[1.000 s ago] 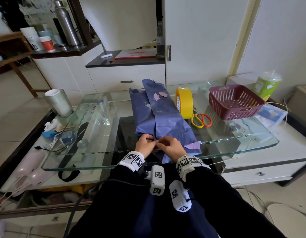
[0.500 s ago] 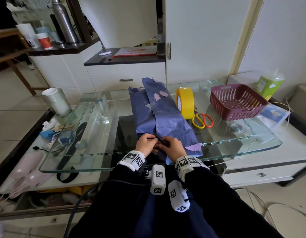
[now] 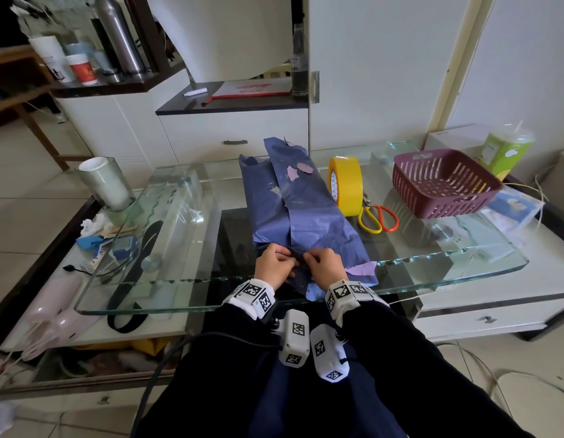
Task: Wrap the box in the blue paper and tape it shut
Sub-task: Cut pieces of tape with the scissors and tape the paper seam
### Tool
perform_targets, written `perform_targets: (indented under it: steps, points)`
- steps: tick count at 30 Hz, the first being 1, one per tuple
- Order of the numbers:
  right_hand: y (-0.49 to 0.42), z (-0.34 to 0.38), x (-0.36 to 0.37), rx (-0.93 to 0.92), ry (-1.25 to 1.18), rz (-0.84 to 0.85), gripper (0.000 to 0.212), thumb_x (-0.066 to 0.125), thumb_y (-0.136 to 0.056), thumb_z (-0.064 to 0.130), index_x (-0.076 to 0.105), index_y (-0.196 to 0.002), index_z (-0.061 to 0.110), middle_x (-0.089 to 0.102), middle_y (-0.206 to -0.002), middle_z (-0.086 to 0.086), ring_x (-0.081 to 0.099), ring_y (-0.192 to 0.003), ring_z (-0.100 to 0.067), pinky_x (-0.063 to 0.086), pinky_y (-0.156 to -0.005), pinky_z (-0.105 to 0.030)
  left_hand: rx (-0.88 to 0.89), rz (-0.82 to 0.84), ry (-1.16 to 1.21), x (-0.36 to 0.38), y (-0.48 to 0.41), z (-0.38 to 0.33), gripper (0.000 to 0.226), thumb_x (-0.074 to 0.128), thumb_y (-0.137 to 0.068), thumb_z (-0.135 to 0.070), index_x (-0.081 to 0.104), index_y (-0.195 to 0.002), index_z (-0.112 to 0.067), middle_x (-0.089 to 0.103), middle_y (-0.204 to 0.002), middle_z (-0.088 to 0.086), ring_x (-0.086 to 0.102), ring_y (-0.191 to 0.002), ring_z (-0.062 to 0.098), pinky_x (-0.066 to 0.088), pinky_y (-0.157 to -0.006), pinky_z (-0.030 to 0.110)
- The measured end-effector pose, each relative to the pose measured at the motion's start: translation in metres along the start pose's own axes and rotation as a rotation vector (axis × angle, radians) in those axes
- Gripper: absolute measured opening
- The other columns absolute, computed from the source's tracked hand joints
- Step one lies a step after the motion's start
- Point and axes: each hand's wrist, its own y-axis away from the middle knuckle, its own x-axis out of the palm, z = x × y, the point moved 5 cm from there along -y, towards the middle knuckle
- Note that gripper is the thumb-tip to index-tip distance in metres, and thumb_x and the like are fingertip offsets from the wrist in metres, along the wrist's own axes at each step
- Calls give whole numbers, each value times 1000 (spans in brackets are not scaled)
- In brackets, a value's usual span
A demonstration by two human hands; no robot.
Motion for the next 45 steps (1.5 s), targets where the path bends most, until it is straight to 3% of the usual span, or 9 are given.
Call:
perform_targets:
  steps: [4, 8, 13, 19, 24, 34, 41, 45]
  points:
    - [-7, -1, -5, 27, 35, -41, 27, 48, -95, 17, 65, -91, -3, 66, -104, -27, 58, -101, -39, 39, -74, -35, 75, 3, -161, 6, 2, -7, 26, 61, -81, -4, 58, -107, -4, 69, -99, 14, 64, -92, 22, 48, -77, 24]
    - [-15, 0, -8, 57, 46, -64, 25, 51, -93, 18, 68, -100, 1, 66, -103, -27, 60, -102, -40, 45, -83, -38, 224, 10, -257, 8, 6, -19, 21, 60, -79, -3, 60, -99, -8, 67, -96, 11, 63, -96, 24, 50, -89, 34]
    - [-18, 5, 0, 57, 66, -60, 24, 52, -92, 17, 67, -102, 2, 67, -103, -25, 59, -104, -38, 46, -84, -38, 399, -55, -411, 0, 10, -17, 24, 56, -77, 2, 61, -100, -4, 58, -105, 13, 53, -103, 29, 44, -92, 40]
    - [-17, 0, 4, 54, 111, -90, 18, 58, -85, 14, 62, -99, 4, 66, -104, -19, 58, -103, -36, 44, -84, -35, 420, -13, -616, 5, 10, -8, 30, 59, -82, -9, 56, -111, -5, 53, -116, 13, 49, -110, 31, 38, -96, 39]
    - [-12, 4, 1, -56, 187, -107, 26, 52, -82, 1, 55, -108, -1, 62, -109, -20, 56, -103, -34, 39, -80, -32, 464, -8, -775, 13, 12, -8, 36, 57, -88, -20, 50, -121, -8, 48, -123, 12, 47, -114, 29, 36, -97, 35]
    - [-9, 7, 1, -175, 242, -13, 25, 49, -83, -2, 68, -101, 0, 60, -110, -22, 59, -102, -36, 43, -88, -32, 453, 143, -851, 13, 9, -8, 51, 58, -90, -28, 41, -134, -9, 40, -130, 13, 39, -123, 27, 30, -106, 31]
    - [-3, 6, 1, -197, 220, -149, 27, 44, -87, -7, 63, -105, -7, 53, -113, -24, 52, -105, -36, 35, -86, -29, 420, 152, -997, 4, 9, -9, 36, 52, -91, -22, 45, -123, -6, 41, -127, 14, 45, -121, 30, 42, -95, 42]
    - [-2, 10, 0, -224, 243, -267, 27, 46, -84, -8, 64, -105, -7, 51, -117, -24, 46, -111, -39, 38, -96, -40, 413, 179, -1007, -11, 5, -4, 31, 50, -91, -12, 46, -122, -10, 45, -127, 12, 52, -116, 29, 44, -90, 42]
